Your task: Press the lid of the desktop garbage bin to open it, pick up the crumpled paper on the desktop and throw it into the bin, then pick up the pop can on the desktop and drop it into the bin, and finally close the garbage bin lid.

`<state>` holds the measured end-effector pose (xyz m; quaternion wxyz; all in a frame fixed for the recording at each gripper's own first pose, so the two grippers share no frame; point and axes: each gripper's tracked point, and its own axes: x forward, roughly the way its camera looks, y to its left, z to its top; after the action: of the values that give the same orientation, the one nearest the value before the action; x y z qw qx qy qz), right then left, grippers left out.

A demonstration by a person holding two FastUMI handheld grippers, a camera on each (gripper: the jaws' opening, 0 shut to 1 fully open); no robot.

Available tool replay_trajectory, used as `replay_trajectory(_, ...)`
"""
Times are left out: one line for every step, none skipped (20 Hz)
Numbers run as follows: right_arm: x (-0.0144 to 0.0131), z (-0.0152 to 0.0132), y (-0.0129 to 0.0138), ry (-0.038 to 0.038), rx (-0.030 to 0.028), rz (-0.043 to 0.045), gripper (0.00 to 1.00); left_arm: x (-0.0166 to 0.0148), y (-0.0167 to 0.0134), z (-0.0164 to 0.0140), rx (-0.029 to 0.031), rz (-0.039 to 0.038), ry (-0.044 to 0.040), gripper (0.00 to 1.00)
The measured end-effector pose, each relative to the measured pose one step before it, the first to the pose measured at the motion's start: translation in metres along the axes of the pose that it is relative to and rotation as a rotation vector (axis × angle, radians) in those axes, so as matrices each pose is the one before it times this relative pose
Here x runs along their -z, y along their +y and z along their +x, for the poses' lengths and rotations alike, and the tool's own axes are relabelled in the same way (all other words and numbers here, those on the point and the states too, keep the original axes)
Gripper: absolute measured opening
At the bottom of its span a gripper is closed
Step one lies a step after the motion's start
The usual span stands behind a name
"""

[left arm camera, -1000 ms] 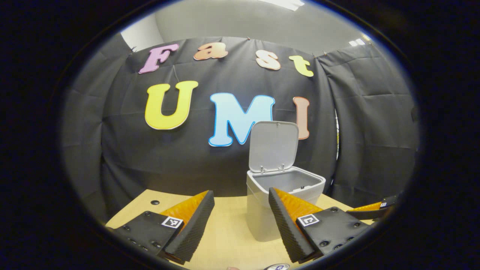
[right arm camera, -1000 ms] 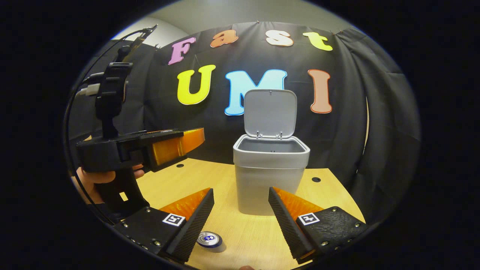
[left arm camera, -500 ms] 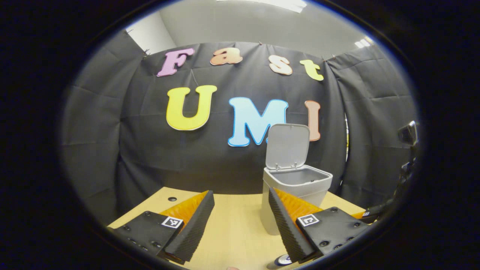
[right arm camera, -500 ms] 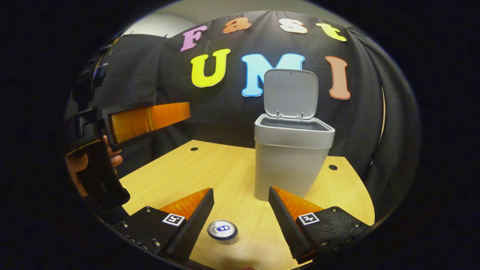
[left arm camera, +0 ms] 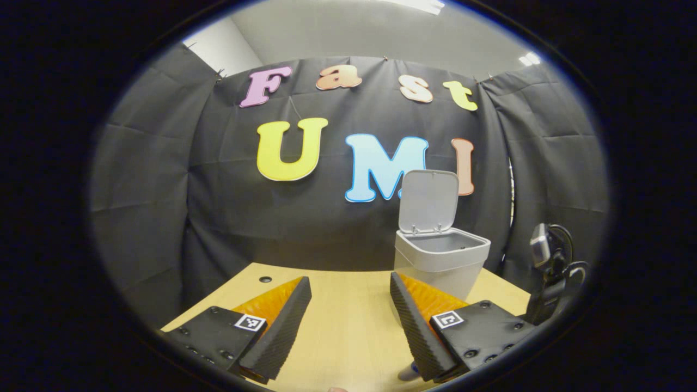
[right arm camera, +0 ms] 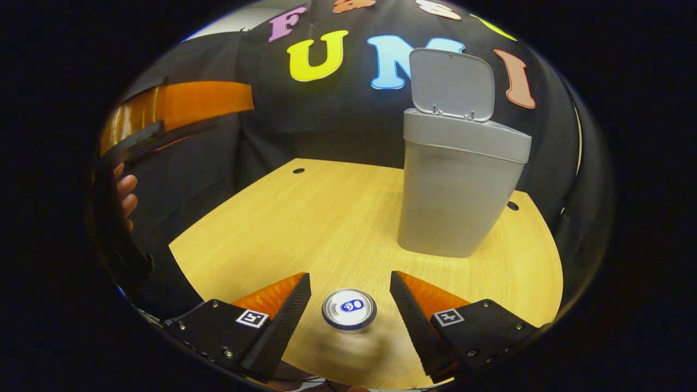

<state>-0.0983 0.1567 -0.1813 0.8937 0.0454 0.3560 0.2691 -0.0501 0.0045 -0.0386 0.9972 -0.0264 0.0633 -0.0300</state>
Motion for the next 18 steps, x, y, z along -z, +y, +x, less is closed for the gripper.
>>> replay_trajectory(0.00585, 0.00381, 0.00163, 0.02938, -0.00388, 0.00074, 0.95, -0.00008, 0.0024, -0.00071, -0.0026, 0.00208, 0.00089, 0.95)
replay_trajectory(0.0059, 0.00286, 0.00026, 0.02888, -0.00185, 0.00113, 0.95, 0.00062, 0.00125, -0.00099, -0.00152, 0.00222, 0.00129, 0.96)
replay_trajectory(0.00886, 0.00459, 0.00159, 0.03369, 0.00134, -0.00052, 0.94, 0.00096, 0.00156, -0.00045, -0.003, 0.00155, 0.00219, 0.96)
replay_trajectory(0.00658, 0.00395, -0.00042, 0.03195, 0.00208, -0.00255, 0.95, 0.00032, 0.00096, -0.00035, -0.00086, -0.00045, 0.00302, 0.95)
replay_trajectory(0.00601, 0.00392, -0.00053, 0.02707, 0.00129, -0.00228, 0.94, 0.00033, 0.00121, 0.00007, -0.00181, -0.00229, 0.00322, 0.95)
replay_trajectory(0.00551, 0.00253, -0.00111, 0.02317, 0.00296, -0.00158, 0.95, 0.00029, 0.00114, -0.00072, -0.00047, -0.00424, 0.00048, 0.96)
replay_trajectory(0.0042, 0.00361, -0.00007, 0.0162, -0.00256, -0.00228, 0.95, -0.00025, -0.00025, -0.00023, 0.0005, -0.00422, 0.00012, 0.96)
replay_trajectory(0.00266, 0.00401, -0.00136, 0.01588, 0.00055, -0.00046, 0.95, 0.00094, 0.0002, 0.00017, 0.00026, -0.00235, 0.00365, 0.96)
replay_trajectory(0.0018, 0.00454, -0.00147, 0.0078, 0.00079, 0.00222, 0.95, 0.0015, 0.00074, -0.00065, -0.00161, -0.00103, 0.0035, 0.96)
replay_trajectory(-0.00092, 0.00245, -0.00136, -0.00111, -0.00166, 0.00461, 0.94, 0.00137, 0.0004, 0.0, 0.00133, -0.00103, 0.00076, 0.96)
replay_trajectory(0.00029, 0.00138, -0.00074, 0.00154, -0.00235, 0.00354, 0.94, 0.00033, 0.00009, -0.00041, -0.00109, -0.00027, 0.00249, 0.96)
replay_trajectory(-0.0004, 0.001, -0.0007, -0.00062, -0.00136, 0.00207, 0.94, 0.00073, 0.00089, -0.00035, -0.00206, -0.0018, 0.00259, 0.96)
replay_trajectory(0.00184, -0.0004, -0.00002, -0.00035, 0.00504, 0.00038, 0.94, 0.0012, 0.00021, -0.00037, -0.00228, -0.00533, 0.00102, 0.96)
replay_trajectory(-0.00052, -0.00002, -0.0016, -0.00218, 0.00298, -0.0009, 0.91, 0.00077, 0.00107, 0.00053, -0.00063, -0.0074, 0.00336, 0.96)
replay_trajectory(0.00097, -0.00185, -0.00016, 0.00242, -0.00047, -0.00285, 0.85, 0.00106, -0.0003, 0.0001, -0.00155, -0.0059, 0.00433, 0.96)
replay_trajectory(-0.00149, -0.00106, -0.00279, -0.00214, 0.00834, -0.00059, 0.85, 0.00039, -0.00084, 0.00015, -0.00021, -0.00462, 0.0015, 0.96)
replay_trajectory(-0.00062, -0.00128, -0.00071, -0.00623, 0.00025, -0.00174, 0.85, 0.00187, -0.00079, 0.0008, 0.00264, -0.00306, 0.00256, 0.96)
replay_trajectory(-0.00079, -0.00249, -0.00145, -0.00654, -0.00162, 0.00234, 0.85, 0.00013, -0.00113, 0.00107, 0.00081, 0.00011, 0.00223, 0.95)
